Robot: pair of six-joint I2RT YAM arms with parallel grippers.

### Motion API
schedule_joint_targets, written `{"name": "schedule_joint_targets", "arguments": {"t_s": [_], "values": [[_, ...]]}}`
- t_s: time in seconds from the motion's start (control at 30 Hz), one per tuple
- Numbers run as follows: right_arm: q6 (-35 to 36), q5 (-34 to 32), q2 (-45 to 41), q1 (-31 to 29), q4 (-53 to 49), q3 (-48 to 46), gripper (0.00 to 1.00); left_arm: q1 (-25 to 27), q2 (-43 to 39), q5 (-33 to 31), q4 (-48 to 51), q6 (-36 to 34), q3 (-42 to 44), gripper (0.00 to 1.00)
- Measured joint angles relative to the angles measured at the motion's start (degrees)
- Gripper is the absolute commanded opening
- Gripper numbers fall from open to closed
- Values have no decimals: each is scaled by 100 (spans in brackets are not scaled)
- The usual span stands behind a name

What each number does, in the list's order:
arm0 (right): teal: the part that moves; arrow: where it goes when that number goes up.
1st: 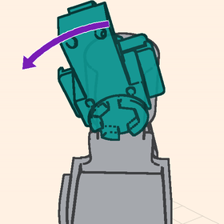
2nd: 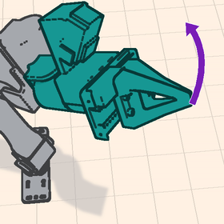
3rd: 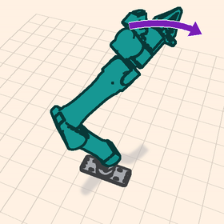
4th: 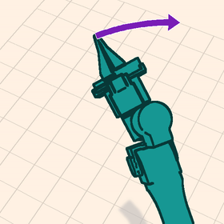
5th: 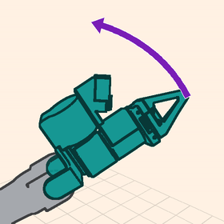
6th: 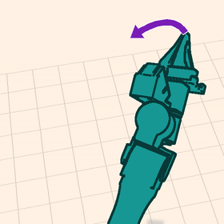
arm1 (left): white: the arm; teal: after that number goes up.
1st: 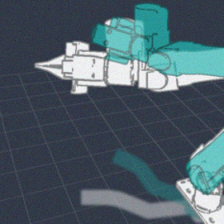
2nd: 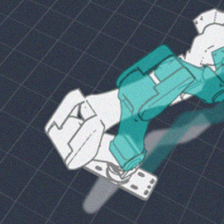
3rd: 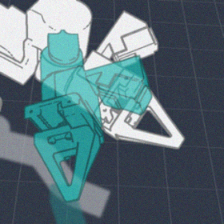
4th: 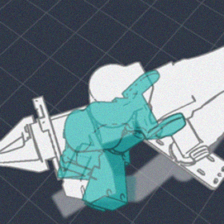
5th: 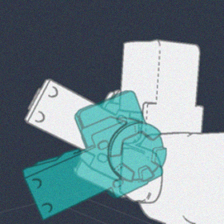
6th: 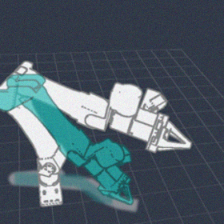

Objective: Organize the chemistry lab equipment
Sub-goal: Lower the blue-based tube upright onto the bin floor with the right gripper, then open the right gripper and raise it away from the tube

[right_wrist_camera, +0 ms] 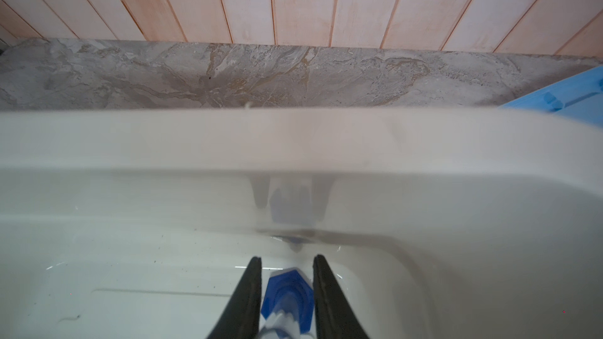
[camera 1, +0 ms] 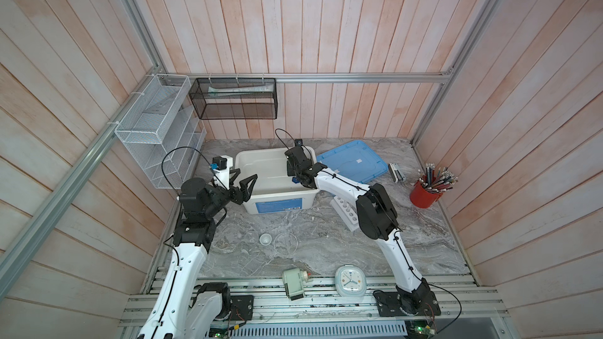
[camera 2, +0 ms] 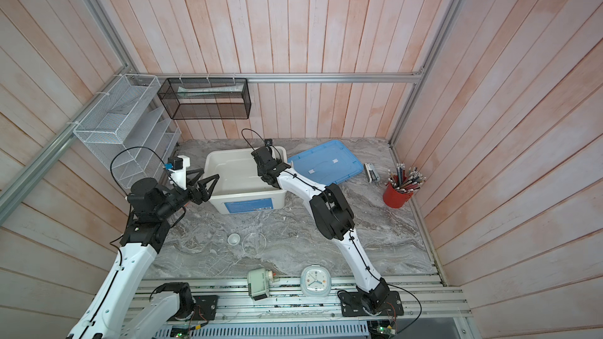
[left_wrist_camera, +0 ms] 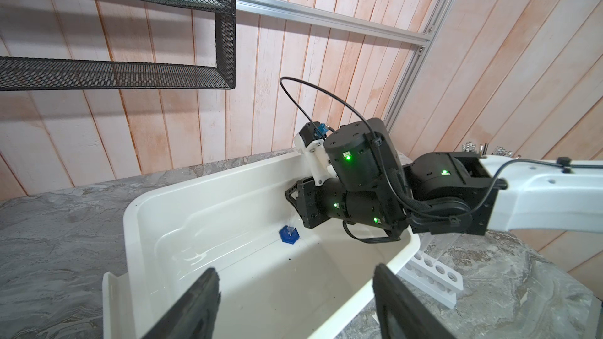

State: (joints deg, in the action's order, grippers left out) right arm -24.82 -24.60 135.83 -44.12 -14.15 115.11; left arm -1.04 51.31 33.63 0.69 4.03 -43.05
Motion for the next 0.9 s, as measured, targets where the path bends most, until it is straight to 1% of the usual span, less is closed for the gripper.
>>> {"name": "schedule_joint_targets", "arguments": {"t_s": [0.17,0.3,0.5,0.53,0.57,0.6,0.67,0.7,0.8,0.9], "values": [[48,2,13,0,-2,-2,36,0,0,-2,0,0,0,76],[92,7,13,0,-50,2,41,0,-2,-4,0,0,0,77],[240,70,13,0,-264,208,57,0,-42,-72,2,0,0,77],[264,90,13,0,-308,284,61,0,-52,-92,4,0,0,77],[286,107,11,0,-337,365,69,0,-66,-96,7,-2,0,78],[315,129,-13,0,-361,428,73,0,-76,-107,13,-4,0,78],[378,179,-96,0,-402,476,77,0,-92,-111,15,-17,0,78],[387,219,-153,0,-439,487,81,0,-101,-114,17,-22,0,78],[426,282,-293,0,-621,605,84,-2,-118,-129,20,-42,0,78],[435,304,-400,0,-811,837,84,-2,-138,-144,22,-42,0,78]]}}
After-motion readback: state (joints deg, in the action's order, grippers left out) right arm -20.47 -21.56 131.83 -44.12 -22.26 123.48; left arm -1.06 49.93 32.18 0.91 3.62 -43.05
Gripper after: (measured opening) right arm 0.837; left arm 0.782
